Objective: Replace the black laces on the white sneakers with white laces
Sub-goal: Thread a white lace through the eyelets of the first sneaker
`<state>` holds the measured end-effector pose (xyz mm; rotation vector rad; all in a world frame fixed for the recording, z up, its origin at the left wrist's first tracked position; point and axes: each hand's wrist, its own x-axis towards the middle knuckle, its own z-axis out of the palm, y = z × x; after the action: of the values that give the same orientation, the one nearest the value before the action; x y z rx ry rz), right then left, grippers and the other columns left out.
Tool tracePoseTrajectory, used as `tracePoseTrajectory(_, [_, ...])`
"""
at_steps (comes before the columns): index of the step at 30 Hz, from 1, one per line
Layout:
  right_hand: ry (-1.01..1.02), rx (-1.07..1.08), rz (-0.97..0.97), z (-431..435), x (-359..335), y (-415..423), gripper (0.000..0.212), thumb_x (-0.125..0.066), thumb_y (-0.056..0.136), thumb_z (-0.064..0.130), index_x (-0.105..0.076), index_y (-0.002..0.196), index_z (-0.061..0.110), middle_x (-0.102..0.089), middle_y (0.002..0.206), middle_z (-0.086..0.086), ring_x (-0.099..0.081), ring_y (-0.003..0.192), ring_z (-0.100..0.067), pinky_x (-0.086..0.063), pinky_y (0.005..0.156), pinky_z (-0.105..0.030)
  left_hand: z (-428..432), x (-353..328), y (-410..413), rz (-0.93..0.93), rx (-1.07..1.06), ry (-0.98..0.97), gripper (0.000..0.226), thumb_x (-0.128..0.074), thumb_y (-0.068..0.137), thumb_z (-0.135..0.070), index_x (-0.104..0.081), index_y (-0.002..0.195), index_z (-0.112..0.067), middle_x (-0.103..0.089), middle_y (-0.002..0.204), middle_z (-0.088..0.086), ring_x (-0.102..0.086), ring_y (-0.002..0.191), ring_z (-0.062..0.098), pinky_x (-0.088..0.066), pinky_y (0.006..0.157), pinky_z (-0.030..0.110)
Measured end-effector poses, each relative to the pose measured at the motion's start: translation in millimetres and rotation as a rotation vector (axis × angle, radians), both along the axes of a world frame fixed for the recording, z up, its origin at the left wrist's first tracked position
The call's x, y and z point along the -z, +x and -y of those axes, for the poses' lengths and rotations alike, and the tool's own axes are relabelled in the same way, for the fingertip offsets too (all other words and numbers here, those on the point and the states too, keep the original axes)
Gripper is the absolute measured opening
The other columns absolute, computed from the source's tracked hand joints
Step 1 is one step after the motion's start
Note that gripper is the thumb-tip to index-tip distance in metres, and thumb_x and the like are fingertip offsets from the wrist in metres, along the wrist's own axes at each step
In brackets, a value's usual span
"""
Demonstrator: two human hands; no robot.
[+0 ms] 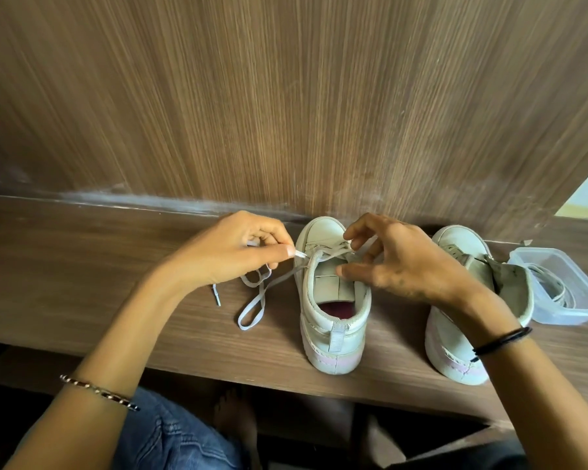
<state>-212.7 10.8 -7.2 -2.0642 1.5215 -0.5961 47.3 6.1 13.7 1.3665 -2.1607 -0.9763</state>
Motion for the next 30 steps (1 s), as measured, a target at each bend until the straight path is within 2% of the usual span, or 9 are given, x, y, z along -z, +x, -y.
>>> tracePoseTrajectory(4, [0.027,0.014,0.021,1,2,0,0.047,-0.087,0.078,0.039,-0.057,0.113,0.029,-0.065,0.099,0.013,-0.065,0.077,0.0,-0.051,0.069,-0.011,2,3,2,0.023,-0.022,0.078,0.017,-0.066,0.093,-0.028,-0.073,0.079,-0.024,-0.074,0.085,0.0,-0.063,0.085,0.024,-0.045,0.081,0.047])
tracePoseTrajectory(6, [0.037,0.024,0.028,1,2,0,0.048,-0.088,0.078,0.039,-0.055,0.111,0.029,-0.066,0.099,0.013,-0.066,0.078,-0.001,-0.05,0.068,-0.01,3,5,1,0.035,-0.033,0.099,0.021,-0.061,0.085,-0.041,-0.075,0.082,-0.025,-0.072,0.095,0.012,-0.058,0.087,0.032,-0.039,0.078,0.042])
tracePoseTrajectory(9, [0.022,0.008,0.033,-2,0,2,0.042,-0.087,0.08,0.035,-0.058,0.108,0.027,-0.064,0.092,0.014,-0.065,0.075,0.0,-0.049,0.067,-0.009,5,9,-2,0.054,-0.045,0.124,0.036,-0.053,0.074,-0.056,-0.075,0.087,-0.03,-0.065,0.098,0.021,-0.053,0.086,0.026,-0.036,0.081,0.041])
tracePoseTrajectory(13, [-0.057,-0.027,0.018,-7,-3,5,0.028,-0.083,0.085,0.031,-0.064,0.105,0.023,-0.061,0.086,0.016,-0.064,0.08,0.002,-0.049,0.071,-0.01,6,16,-7,0.094,-0.017,0.164,0.031,-0.057,0.089,-0.057,-0.071,0.084,-0.03,-0.072,0.085,-0.009,-0.065,0.096,0.023,-0.046,0.102,0.045])
tracePoseTrajectory(16, [-0.122,-0.05,-0.005,-6,-2,7,0.024,-0.08,0.088,0.028,-0.065,0.106,0.022,-0.064,0.094,0.014,-0.064,0.082,-0.001,-0.048,0.072,-0.009,2,16,-11,0.054,0.036,0.178,0.042,-0.054,0.091,-0.071,-0.068,0.092,-0.031,-0.069,0.081,-0.013,-0.063,0.085,0.007,-0.045,0.108,0.046])
tracePoseTrajectory(18, [-0.166,-0.061,-0.034,-5,1,7,0.023,-0.078,0.088,0.026,-0.066,0.107,0.021,-0.061,0.094,0.016,-0.064,0.082,-0.003,-0.048,0.072,-0.01,0,15,-13,0.037,0.06,0.179,0.045,-0.052,0.087,-0.073,-0.069,0.097,-0.032,-0.069,0.085,-0.01,-0.064,0.089,0.01,-0.046,0.107,0.046])
tracePoseTrajectory(20, [-0.228,-0.074,-0.071,-4,3,8,0.019,-0.077,0.088,0.026,-0.067,0.104,0.024,-0.057,0.089,0.02,-0.062,0.082,-0.003,-0.048,0.071,-0.015,-1,13,-15,0.029,0.056,0.166,0.045,-0.053,0.087,-0.071,-0.07,0.099,-0.031,-0.072,0.097,-0.006,-0.066,0.103,0.014,-0.043,0.11,0.046])
tracePoseTrajectory(24, [-0.359,-0.105,-0.125,-1,10,11,0.015,-0.079,0.084,0.032,-0.071,0.096,0.033,-0.054,0.089,0.021,-0.051,0.08,0.008,-0.054,0.075,-0.034,0,17,-17,0.039,0.059,0.137,0.021,-0.06,0.097,-0.049,-0.07,0.101,-0.031,-0.072,0.107,-0.014,-0.061,0.113,-0.004,-0.04,0.113,0.038])
tracePoseTrajectory(30, [-0.454,-0.085,-0.172,-1,14,15,0.011,-0.08,0.085,0.039,-0.078,0.093,0.033,-0.067,0.099,0.017,-0.06,0.098,-0.006,-0.047,0.067,-0.029,5,24,-20,0.031,0.03,0.126,0.014,-0.059,0.1,-0.042,-0.069,0.097,-0.033,-0.072,0.108,-0.015,-0.062,0.114,0.004,-0.042,0.107,0.035])
